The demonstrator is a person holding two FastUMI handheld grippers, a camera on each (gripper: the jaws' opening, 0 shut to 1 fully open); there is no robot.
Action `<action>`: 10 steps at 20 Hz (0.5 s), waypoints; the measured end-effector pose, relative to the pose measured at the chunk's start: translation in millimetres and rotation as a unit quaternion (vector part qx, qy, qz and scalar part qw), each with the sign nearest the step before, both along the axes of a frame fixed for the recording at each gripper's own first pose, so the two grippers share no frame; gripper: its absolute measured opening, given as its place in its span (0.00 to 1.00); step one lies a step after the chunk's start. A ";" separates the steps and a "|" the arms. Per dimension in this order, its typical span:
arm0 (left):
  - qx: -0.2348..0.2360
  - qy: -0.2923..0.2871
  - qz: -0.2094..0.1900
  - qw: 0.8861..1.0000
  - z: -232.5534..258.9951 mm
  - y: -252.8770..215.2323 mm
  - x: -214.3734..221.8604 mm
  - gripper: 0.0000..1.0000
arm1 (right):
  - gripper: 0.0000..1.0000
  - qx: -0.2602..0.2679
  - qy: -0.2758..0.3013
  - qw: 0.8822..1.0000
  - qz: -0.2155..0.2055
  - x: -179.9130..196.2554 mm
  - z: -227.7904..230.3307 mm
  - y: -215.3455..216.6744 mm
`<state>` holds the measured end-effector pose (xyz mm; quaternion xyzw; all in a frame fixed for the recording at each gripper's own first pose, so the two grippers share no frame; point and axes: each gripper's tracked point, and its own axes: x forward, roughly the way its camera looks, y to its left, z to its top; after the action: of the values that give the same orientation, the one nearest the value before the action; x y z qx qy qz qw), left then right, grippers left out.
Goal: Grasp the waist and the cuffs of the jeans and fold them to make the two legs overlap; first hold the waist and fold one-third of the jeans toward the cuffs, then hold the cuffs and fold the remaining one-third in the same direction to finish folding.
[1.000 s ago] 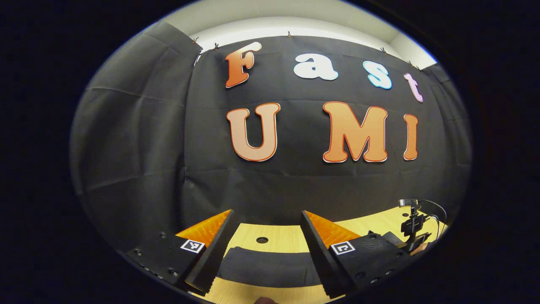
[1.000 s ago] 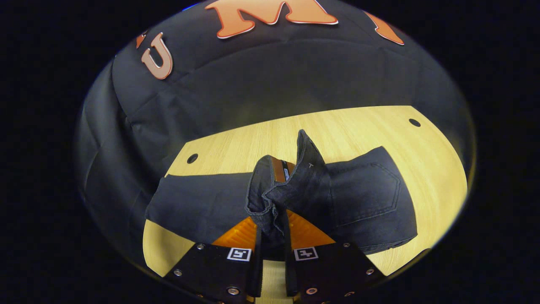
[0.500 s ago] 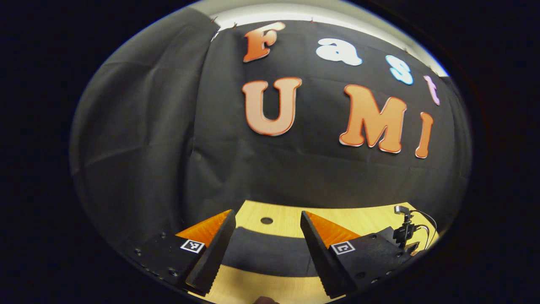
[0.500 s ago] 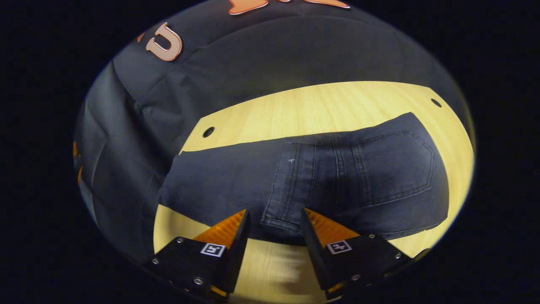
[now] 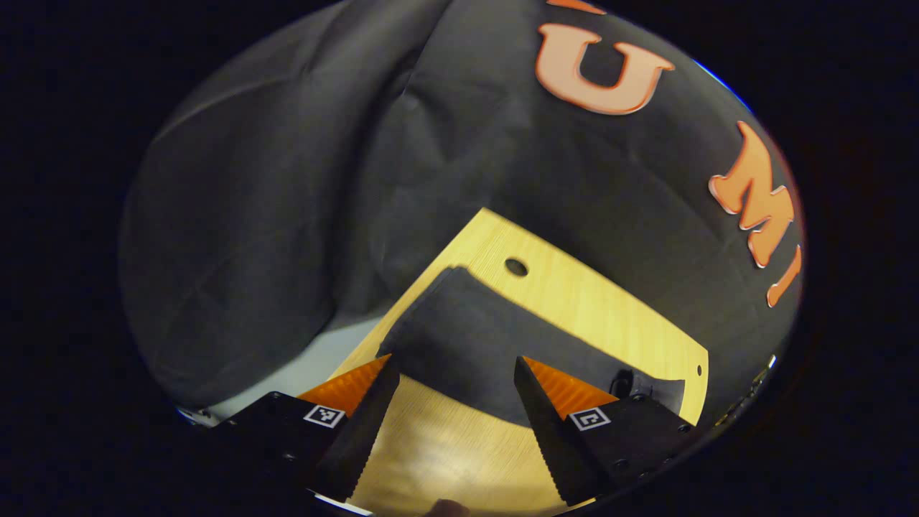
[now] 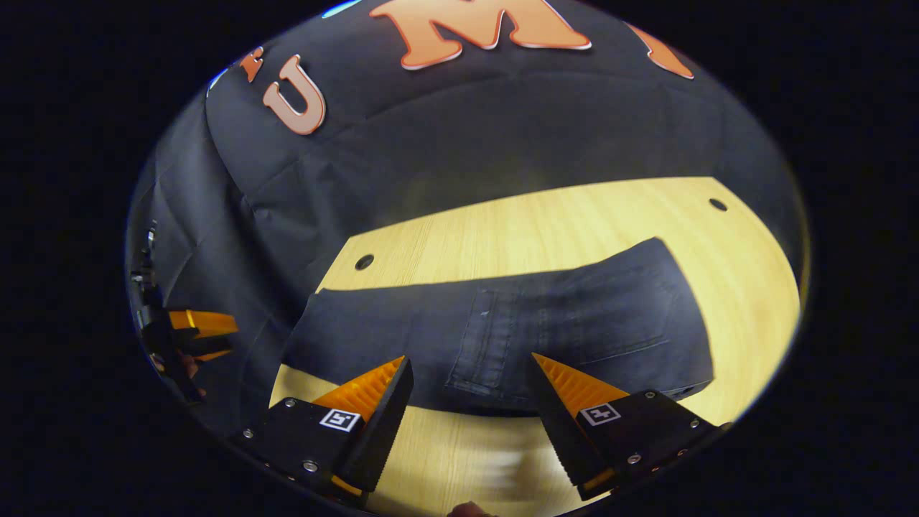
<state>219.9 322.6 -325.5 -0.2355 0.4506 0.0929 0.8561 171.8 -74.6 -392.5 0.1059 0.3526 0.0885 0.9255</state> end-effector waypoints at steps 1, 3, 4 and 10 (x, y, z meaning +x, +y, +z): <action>-0.012 0.029 0.005 1.000 -15.5 1.1 2.9 0.97 | 0.95 -0.006 -0.012 1.000 -0.012 -2.5 10.6 -11.0; -0.024 0.076 0.010 0.997 -42.7 4.4 6.7 0.97 | 0.96 -0.013 -0.033 0.999 -0.039 -8.3 29.2 -33.5; -0.028 0.098 0.013 0.995 -49.1 5.0 7.5 0.98 | 0.97 -0.014 -0.044 0.998 -0.053 -13.8 40.7 -45.6; -0.056 0.188 0.041 0.980 -69.2 7.7 10.8 0.98 | 0.98 -0.039 -0.084 0.986 -0.138 -55.9 86.8 -126.1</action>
<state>230.7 330.3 -394.6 -0.2798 0.5979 0.1447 0.7370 115.9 -200.7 -305.6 0.1100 0.2591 -0.0456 0.9585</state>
